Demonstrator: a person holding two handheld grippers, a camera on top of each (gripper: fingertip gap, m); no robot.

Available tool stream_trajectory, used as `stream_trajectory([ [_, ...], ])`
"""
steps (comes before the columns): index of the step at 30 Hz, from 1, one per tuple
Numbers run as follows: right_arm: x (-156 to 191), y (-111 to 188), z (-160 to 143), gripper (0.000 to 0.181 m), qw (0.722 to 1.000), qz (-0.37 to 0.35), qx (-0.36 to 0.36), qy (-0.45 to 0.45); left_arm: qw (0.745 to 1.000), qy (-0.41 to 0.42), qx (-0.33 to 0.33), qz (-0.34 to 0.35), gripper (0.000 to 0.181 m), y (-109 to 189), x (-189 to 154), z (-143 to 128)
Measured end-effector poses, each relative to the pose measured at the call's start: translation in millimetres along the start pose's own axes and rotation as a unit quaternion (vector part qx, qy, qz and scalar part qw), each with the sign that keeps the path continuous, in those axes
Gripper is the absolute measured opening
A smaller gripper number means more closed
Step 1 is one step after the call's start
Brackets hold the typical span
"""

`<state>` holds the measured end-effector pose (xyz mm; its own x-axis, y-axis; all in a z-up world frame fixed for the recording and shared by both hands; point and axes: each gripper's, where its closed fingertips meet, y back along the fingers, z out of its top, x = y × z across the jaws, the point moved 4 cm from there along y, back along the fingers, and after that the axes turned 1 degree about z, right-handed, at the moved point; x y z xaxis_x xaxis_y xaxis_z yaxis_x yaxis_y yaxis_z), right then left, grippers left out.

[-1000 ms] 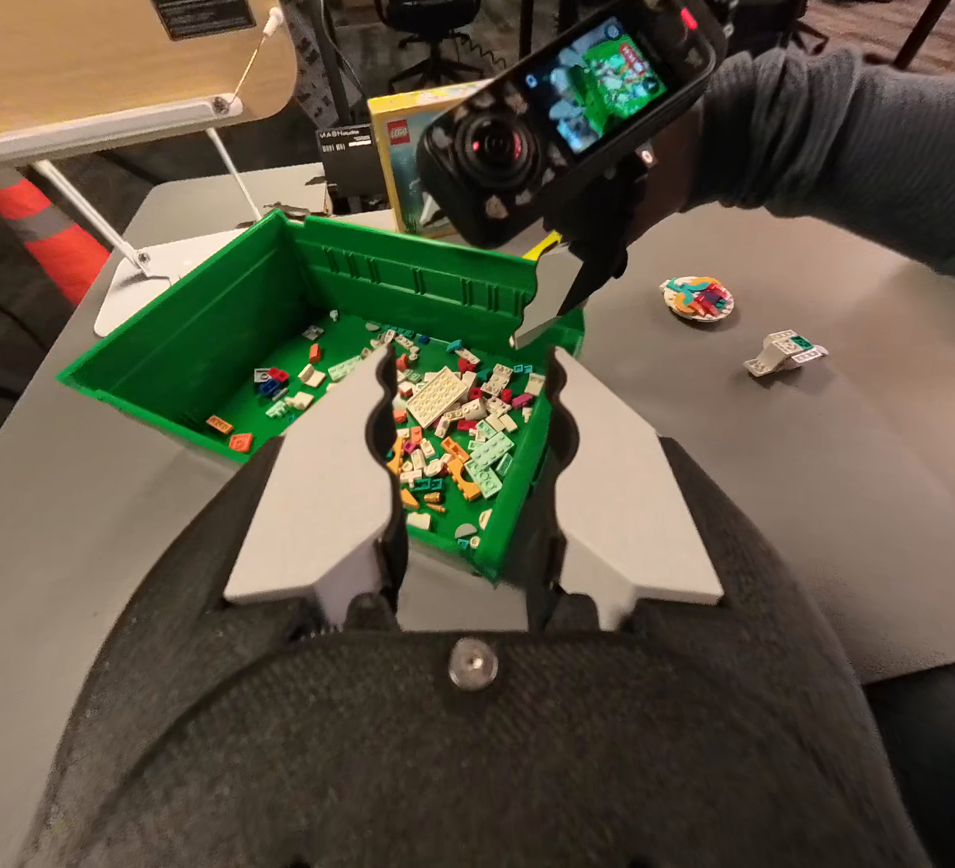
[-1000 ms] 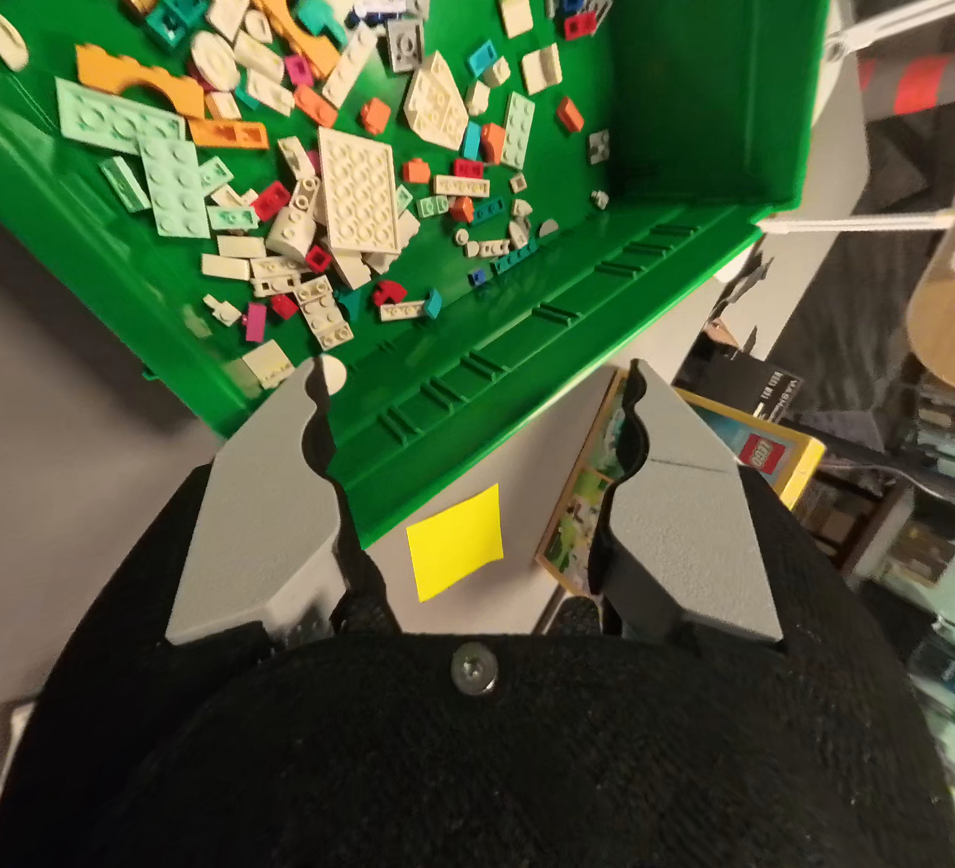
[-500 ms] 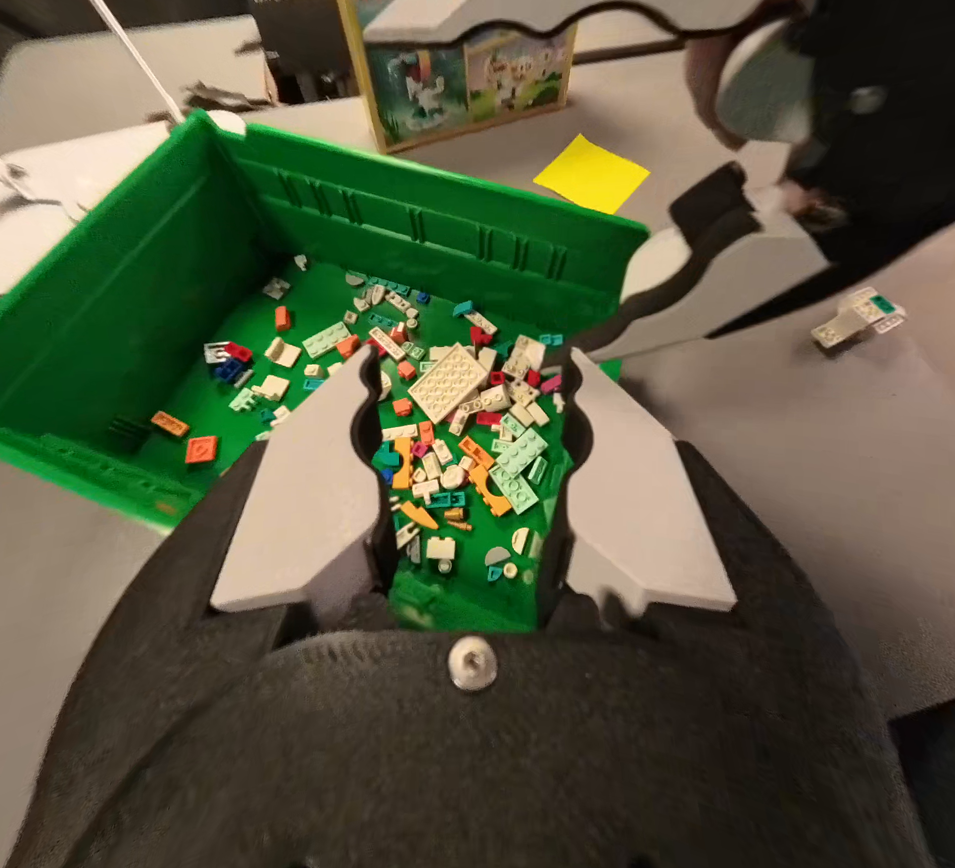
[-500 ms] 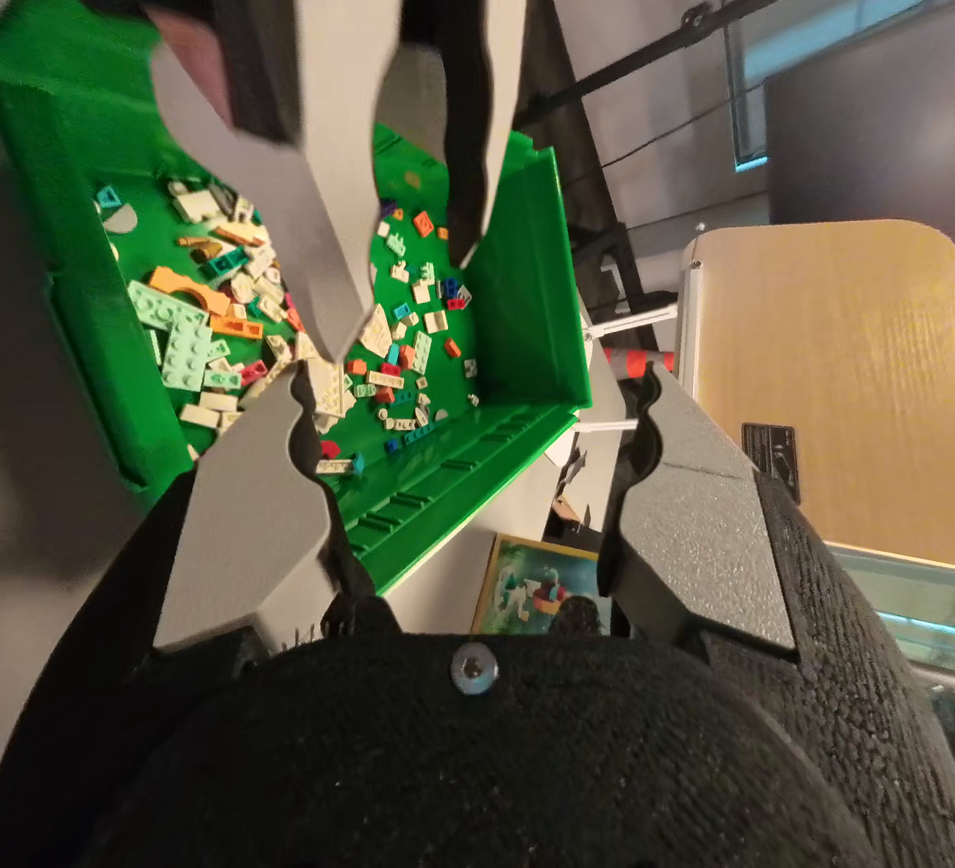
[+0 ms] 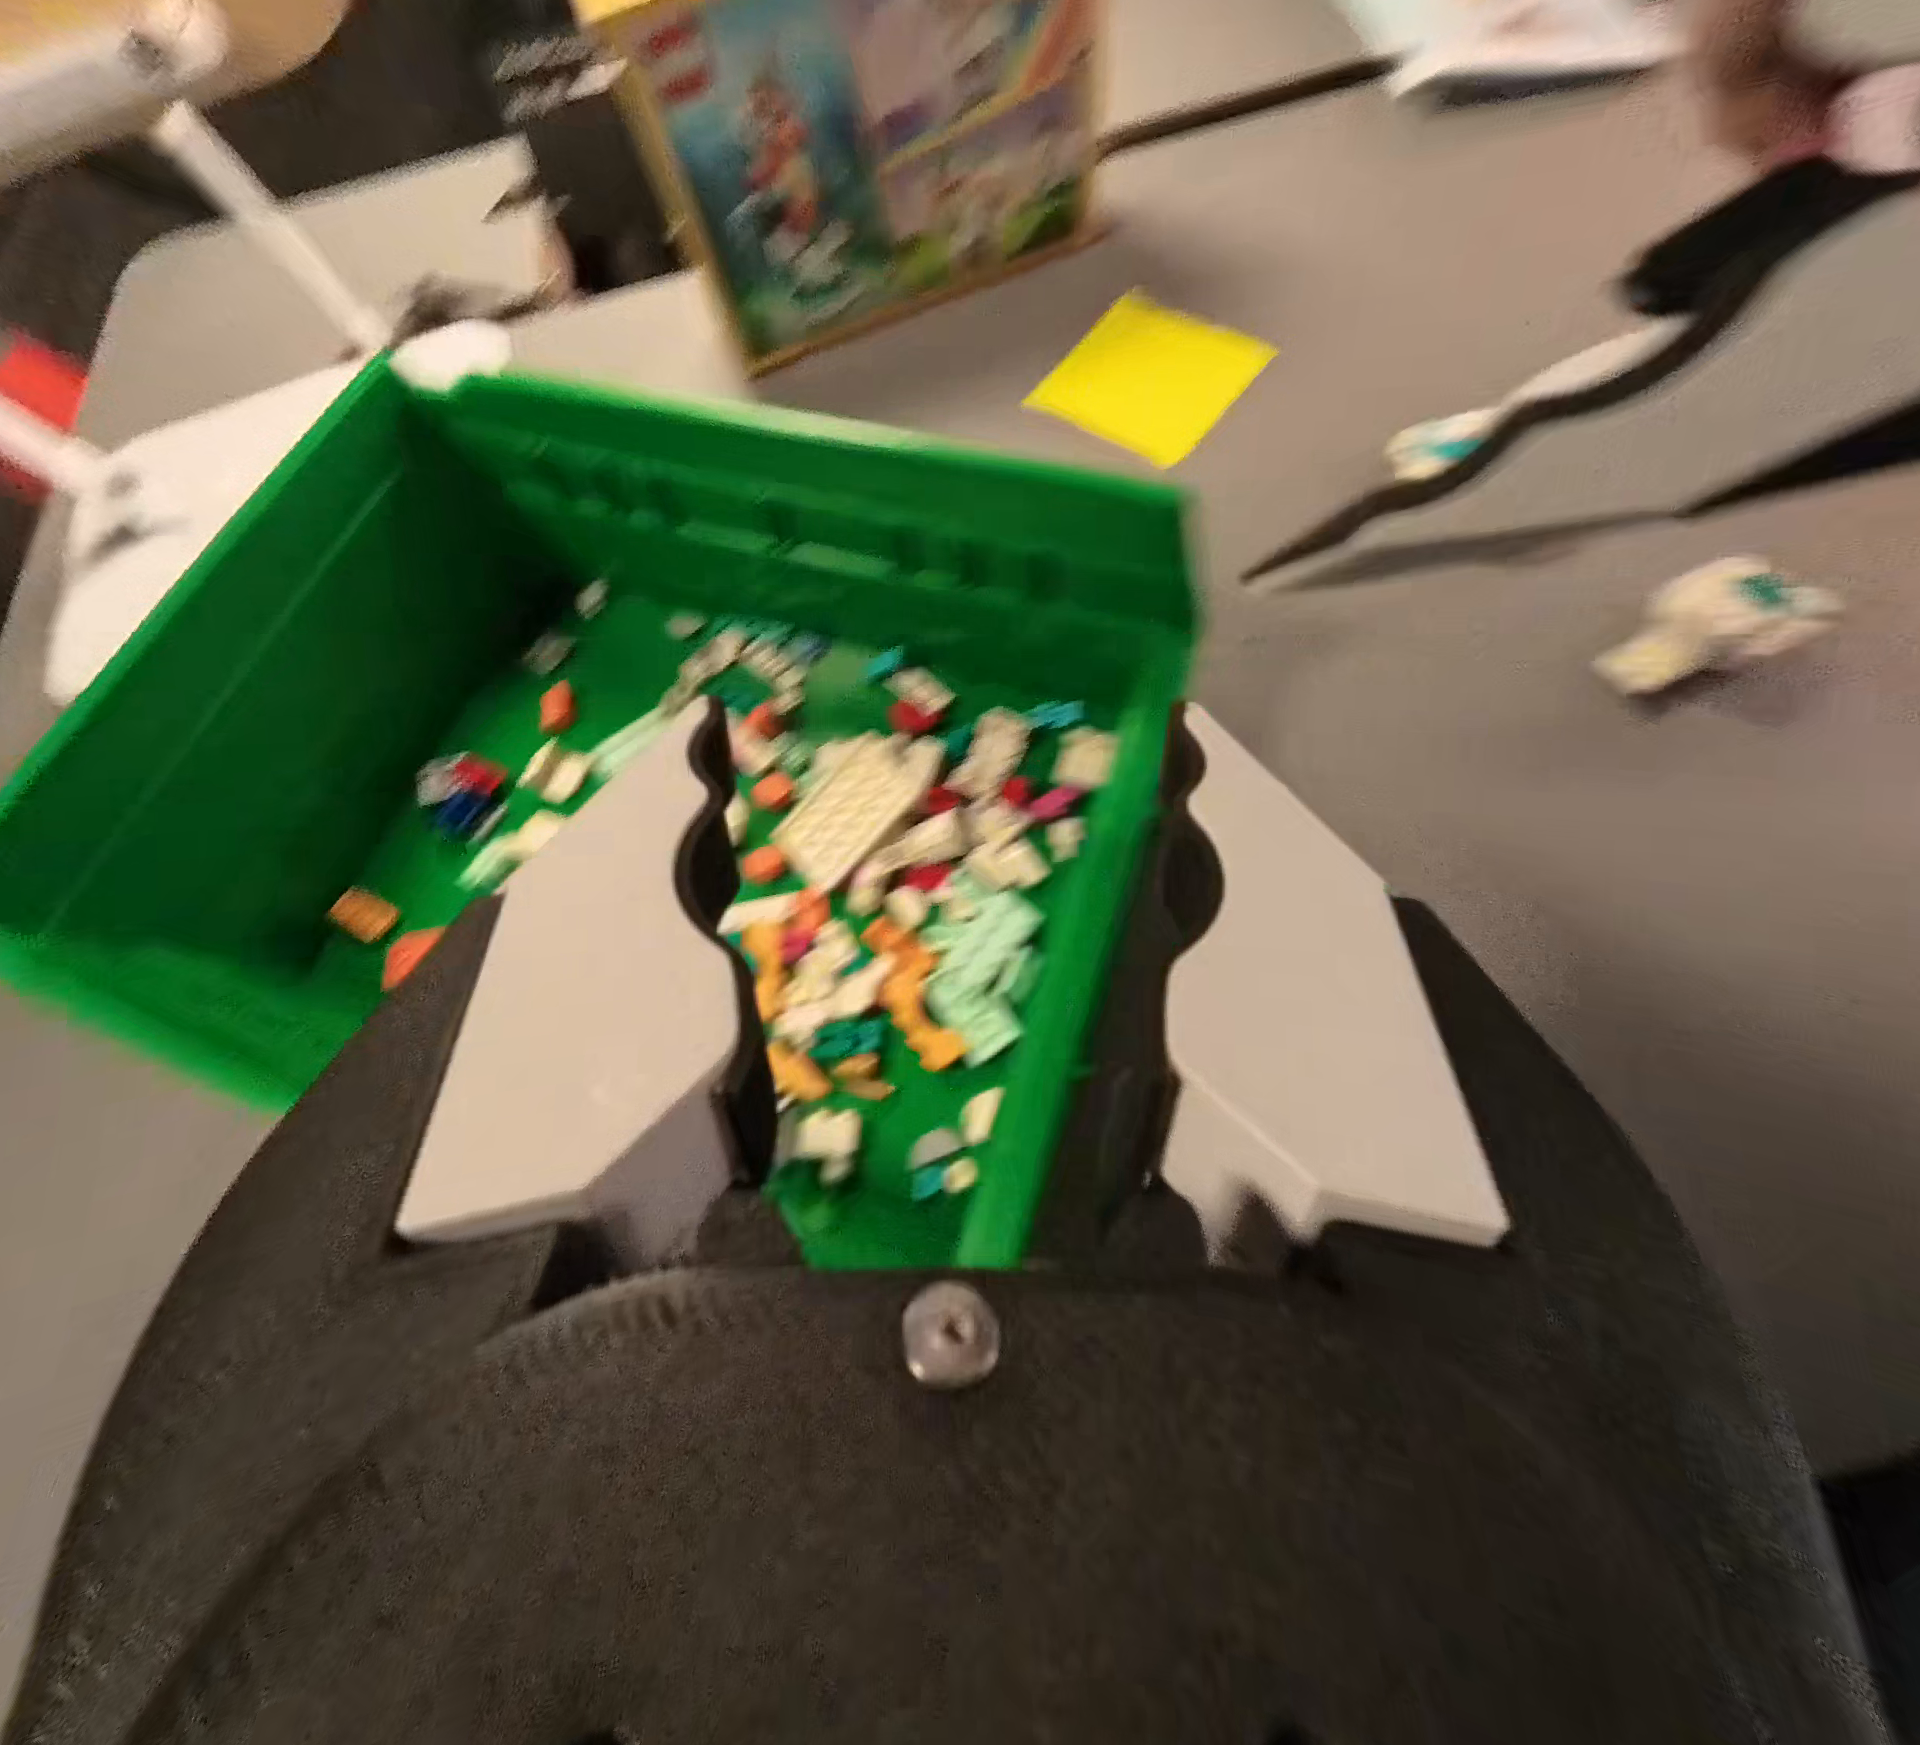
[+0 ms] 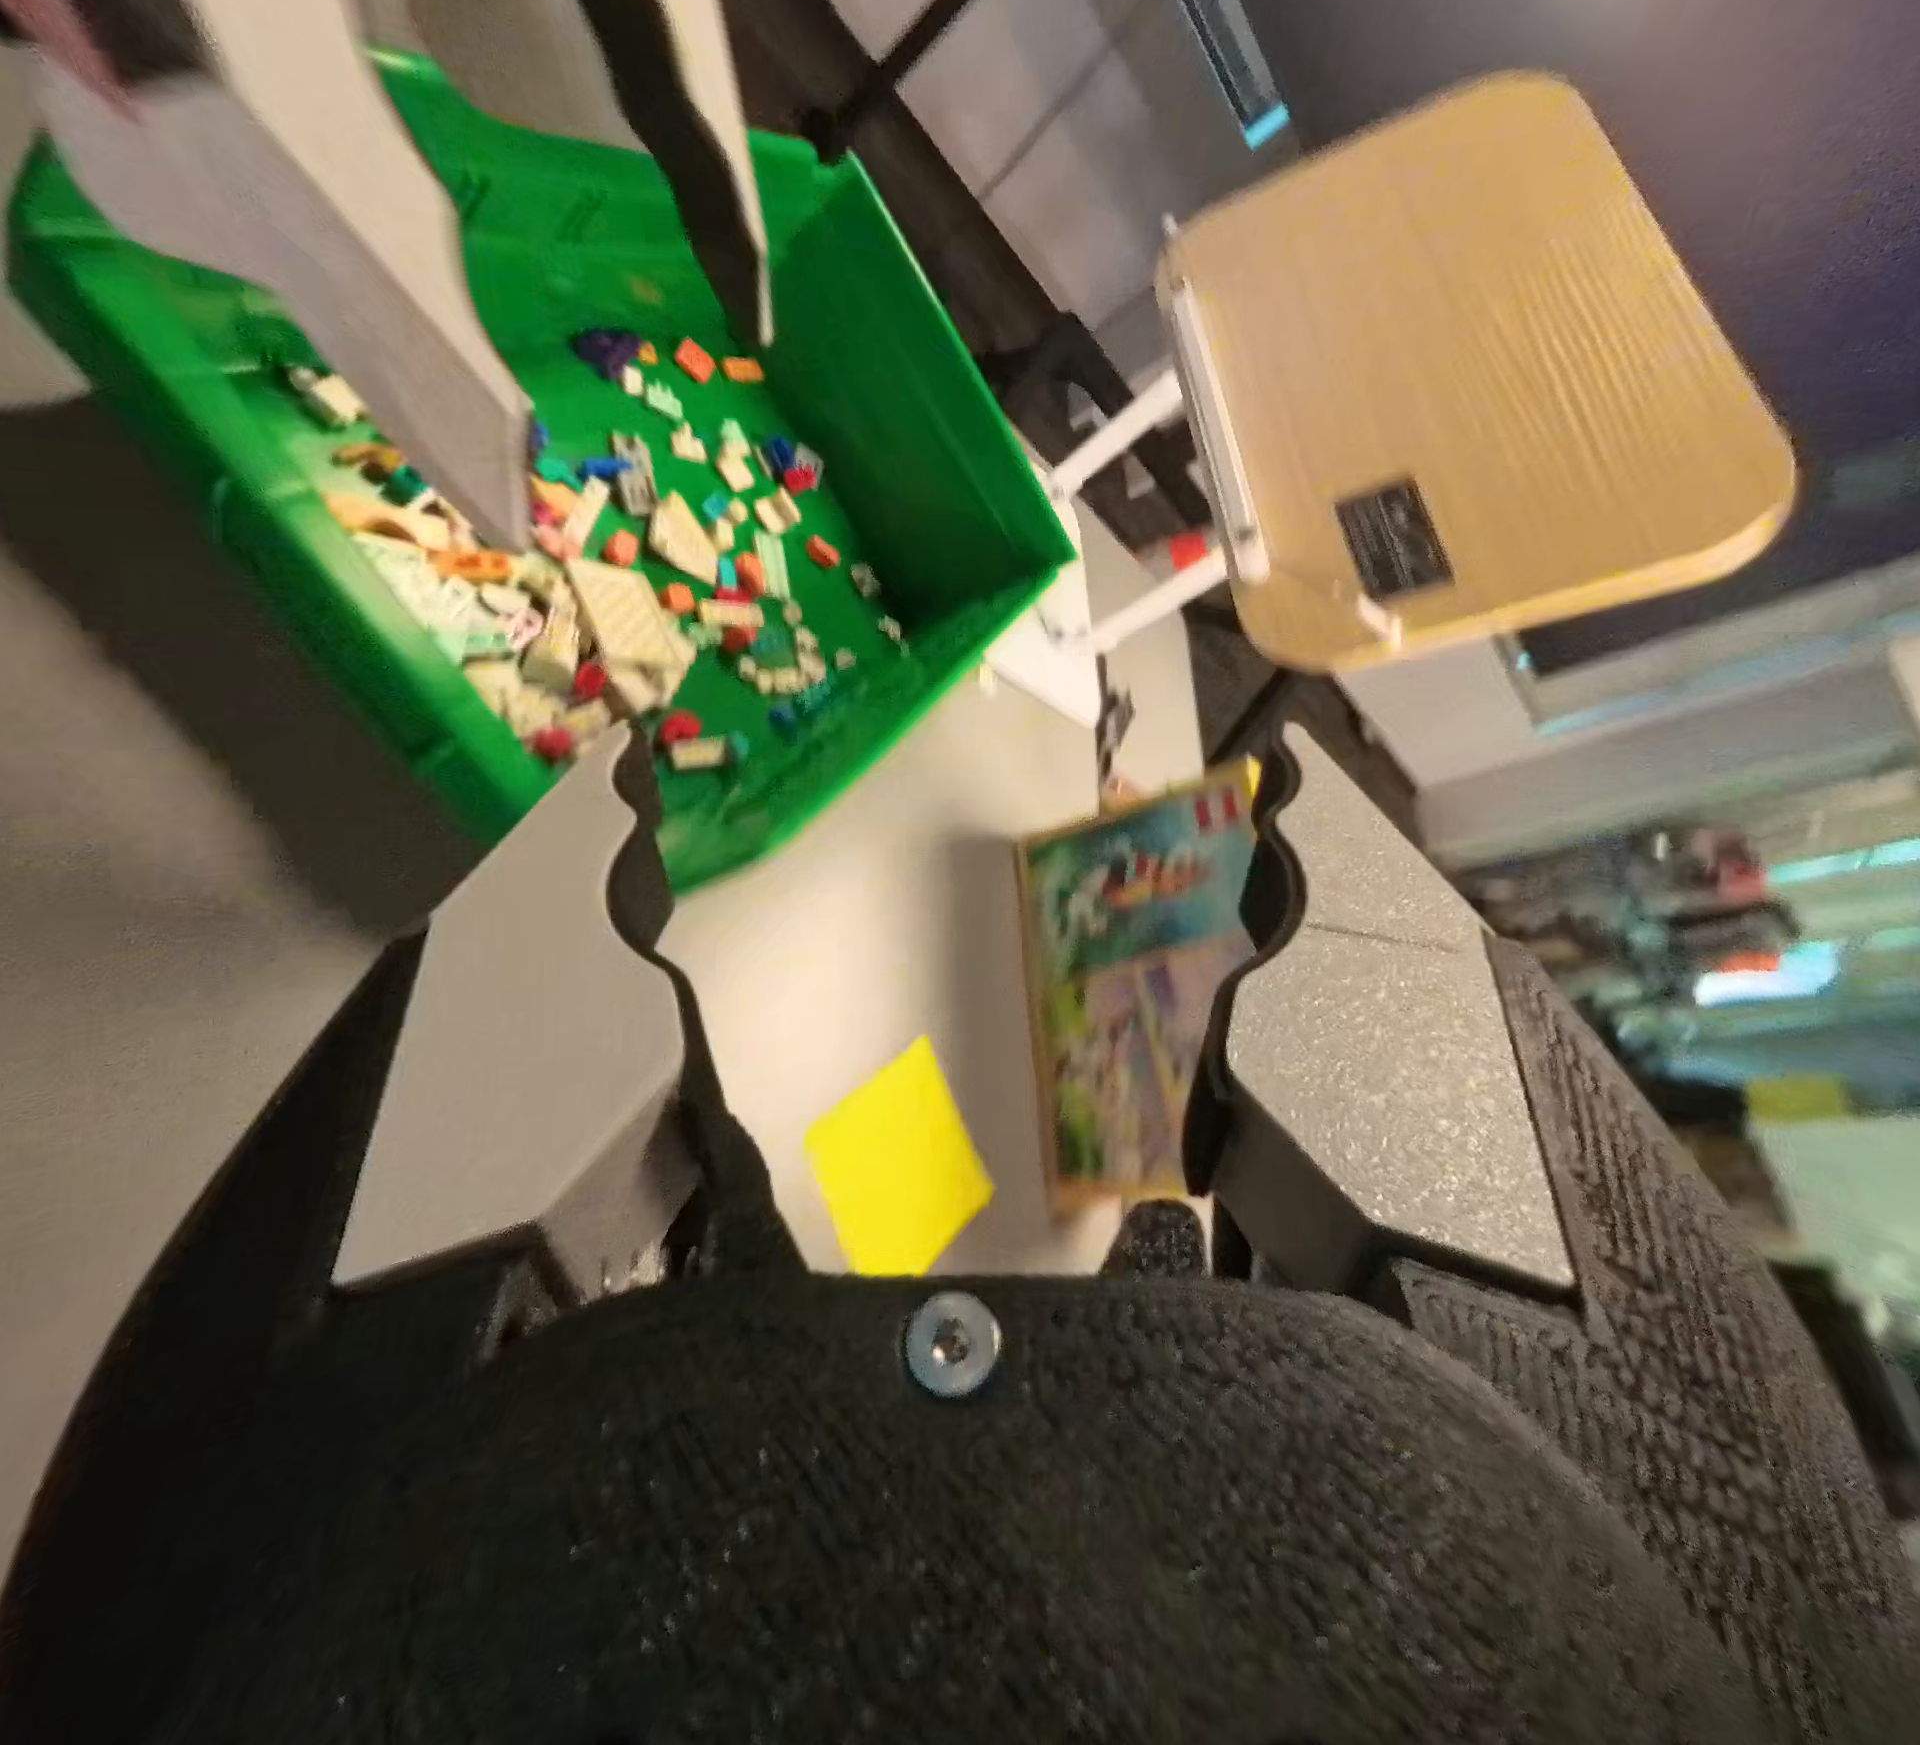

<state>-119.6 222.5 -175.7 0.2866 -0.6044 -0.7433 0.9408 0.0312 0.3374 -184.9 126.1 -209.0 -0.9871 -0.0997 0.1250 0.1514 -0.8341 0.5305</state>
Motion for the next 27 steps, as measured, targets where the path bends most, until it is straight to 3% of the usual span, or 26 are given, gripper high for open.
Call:
stream_trajectory([
  [2, 4, 41, -28, 0.106, 0.998, -0.001, 0.015, -0.062, 0.996, -0.022, -0.051, -0.071, 0.081, 4, -43, 10],
  [5, 40, 90, -79, 0.096, 0.979, 0.071, 0.045, -0.184, 0.971, -0.072, -0.103, -0.203, 0.075, -2, -110, 14],
  [8, 94, 122, -122, 0.081, 0.945, 0.171, 0.067, -0.271, 0.939, -0.110, -0.090, -0.313, 0.066, -29, -155, 4],
  [10, 118, 132, -147, 0.079, 0.923, 0.197, 0.099, -0.316, 0.916, -0.124, -0.061, -0.377, 0.061, -51, -177, -3],
  [14, 136, 143, -172, 0.073, 0.894, 0.202, 0.113, -0.384, 0.890, -0.155, -0.010, -0.429, 0.059, -94, -203, -11],
  [18, 141, 143, -177, 0.061, 0.896, 0.212, 0.131, -0.368, 0.869, -0.189, 0.059, -0.453, 0.058, -123, -222, -27],
  [22, 145, 149, -180, 0.043, 0.882, 0.224, 0.138, -0.392, 0.869, -0.205, 0.082, -0.443, 0.051, -133, -225, -34],
  [27, 139, 142, -171, 0.056, 0.901, 0.195, 0.103, -0.373, 0.873, -0.210, 0.071, -0.435, 0.023, -133, -224, -38],
])
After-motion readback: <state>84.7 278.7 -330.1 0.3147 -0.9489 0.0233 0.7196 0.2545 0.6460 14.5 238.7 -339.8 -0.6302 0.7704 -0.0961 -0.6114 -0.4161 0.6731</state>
